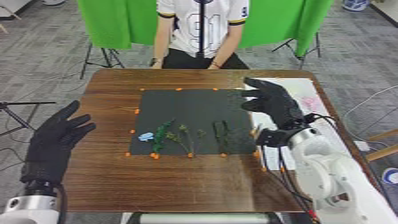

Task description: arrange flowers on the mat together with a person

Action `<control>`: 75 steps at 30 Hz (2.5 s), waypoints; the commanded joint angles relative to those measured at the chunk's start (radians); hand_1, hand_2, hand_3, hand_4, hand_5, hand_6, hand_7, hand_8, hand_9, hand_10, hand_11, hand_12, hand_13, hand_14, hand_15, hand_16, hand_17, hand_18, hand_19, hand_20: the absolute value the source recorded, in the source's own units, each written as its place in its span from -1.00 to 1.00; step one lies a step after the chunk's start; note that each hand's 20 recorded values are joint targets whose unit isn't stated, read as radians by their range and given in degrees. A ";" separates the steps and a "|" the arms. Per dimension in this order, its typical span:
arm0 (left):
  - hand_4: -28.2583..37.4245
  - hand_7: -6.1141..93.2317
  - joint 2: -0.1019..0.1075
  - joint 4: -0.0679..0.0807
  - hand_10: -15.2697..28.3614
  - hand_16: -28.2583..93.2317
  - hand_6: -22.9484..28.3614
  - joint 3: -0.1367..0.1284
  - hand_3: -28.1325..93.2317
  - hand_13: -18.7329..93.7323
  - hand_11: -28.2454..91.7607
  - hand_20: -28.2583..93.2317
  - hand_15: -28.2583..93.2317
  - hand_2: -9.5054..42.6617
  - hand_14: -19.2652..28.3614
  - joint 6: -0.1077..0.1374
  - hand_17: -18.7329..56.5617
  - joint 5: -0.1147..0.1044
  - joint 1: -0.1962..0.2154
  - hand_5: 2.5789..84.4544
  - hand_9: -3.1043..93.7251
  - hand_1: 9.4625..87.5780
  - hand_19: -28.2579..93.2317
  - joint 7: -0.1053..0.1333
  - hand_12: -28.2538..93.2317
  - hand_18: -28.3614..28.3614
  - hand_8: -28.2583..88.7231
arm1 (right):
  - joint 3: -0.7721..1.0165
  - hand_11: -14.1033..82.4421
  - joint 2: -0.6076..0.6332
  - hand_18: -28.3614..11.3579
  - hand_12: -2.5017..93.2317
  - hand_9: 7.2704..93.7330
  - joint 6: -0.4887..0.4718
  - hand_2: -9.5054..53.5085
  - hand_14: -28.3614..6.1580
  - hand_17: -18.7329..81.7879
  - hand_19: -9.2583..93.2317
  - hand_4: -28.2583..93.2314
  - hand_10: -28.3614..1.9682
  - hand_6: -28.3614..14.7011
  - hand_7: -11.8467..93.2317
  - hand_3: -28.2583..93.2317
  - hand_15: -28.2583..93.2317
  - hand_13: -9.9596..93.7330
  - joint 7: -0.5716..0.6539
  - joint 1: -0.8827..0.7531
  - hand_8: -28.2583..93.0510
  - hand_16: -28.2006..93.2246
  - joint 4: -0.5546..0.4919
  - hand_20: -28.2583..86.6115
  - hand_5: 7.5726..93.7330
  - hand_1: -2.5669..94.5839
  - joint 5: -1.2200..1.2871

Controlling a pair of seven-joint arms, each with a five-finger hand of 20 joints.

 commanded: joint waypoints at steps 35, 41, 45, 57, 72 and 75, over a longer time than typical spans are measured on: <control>-1.00 -0.59 -0.030 -0.006 0.59 -0.73 0.17 0.040 0.78 -0.23 -0.06 -0.35 0.41 -0.42 0.92 0.019 -0.74 0.018 0.000 -0.19 -0.22 -0.69 0.30 -0.021 -0.38 0.76 -0.69 | 0.065 -0.36 -0.051 -0.76 -0.63 -0.02 0.007 -0.58 -0.48 -0.35 0.34 -0.94 -0.32 0.27 -0.53 0.72 0.38 0.06 0.091 -0.086 -0.71 -0.40 -0.036 -0.25 -0.04 -0.50 -0.039; -1.00 -0.59 -0.029 -0.006 0.59 -0.73 0.17 0.040 0.78 -0.23 -0.05 -0.35 0.42 -0.42 0.92 0.019 -0.74 0.015 0.004 -0.19 -0.22 -0.69 0.30 -0.017 -0.38 0.77 -0.69 | 0.063 -0.36 -0.051 -0.76 -0.64 -0.02 0.002 -0.58 -0.48 -0.35 0.34 -0.94 -0.32 0.27 -0.53 0.72 0.38 0.06 0.095 -0.081 -0.71 -0.40 -0.035 -0.25 -0.04 -0.50 -0.041; -1.00 -0.59 -0.027 -0.008 0.59 -0.73 0.17 0.041 0.79 -0.23 -0.05 -0.35 0.42 -0.42 0.92 0.022 -0.74 0.015 0.006 -0.19 -0.22 -0.69 0.30 -0.015 -0.38 0.77 -0.69 | 0.062 -0.36 -0.053 -0.76 -0.64 -0.02 -0.001 -0.58 -0.48 -0.35 0.34 -0.94 -0.32 0.27 -0.53 0.72 0.38 0.06 0.100 -0.080 -0.71 -0.40 -0.035 -0.25 -0.03 -0.50 -0.041; -1.00 -0.59 -0.026 -0.008 0.59 -0.73 0.17 0.045 0.79 -0.23 -0.05 -0.36 0.42 -0.42 0.92 0.025 -0.74 0.014 0.003 -0.19 -0.21 -0.69 0.30 -0.012 -0.38 0.77 -0.69 | 0.060 -0.36 -0.050 -0.75 -0.64 -0.02 0.000 -0.57 -0.47 -0.35 0.35 -0.94 -0.33 0.27 -0.52 0.72 0.38 0.06 0.101 -0.077 -0.71 -0.40 -0.035 -0.25 -0.03 -0.49 -0.046; -1.00 -0.58 -0.019 -0.008 0.60 -0.73 0.18 0.048 0.79 -0.23 -0.05 -0.36 0.42 -0.42 0.92 0.027 -0.74 0.009 0.008 -0.19 -0.21 -0.69 0.30 -0.008 -0.38 0.77 -0.70 | 0.061 -0.36 -0.051 -0.75 -0.64 -0.01 -0.008 -0.57 -0.48 -0.35 0.36 -0.93 -0.33 0.27 -0.52 0.72 0.38 0.06 0.107 -0.081 -0.72 -0.40 -0.036 -0.26 -0.03 -0.49 -0.055; -1.00 -0.58 -0.020 -0.008 0.60 -0.73 0.18 0.050 0.79 -0.23 -0.05 -0.36 0.42 -0.42 0.93 0.030 -0.74 0.011 0.004 -0.19 -0.21 -0.69 0.30 -0.012 -0.38 0.77 -0.70 | 0.063 -0.36 -0.050 -0.75 -0.64 -0.01 -0.010 -0.57 -0.48 -0.35 0.36 -0.93 -0.33 0.27 -0.53 0.72 0.38 0.06 0.107 -0.081 -0.72 -0.40 -0.039 -0.26 -0.03 -0.49 -0.059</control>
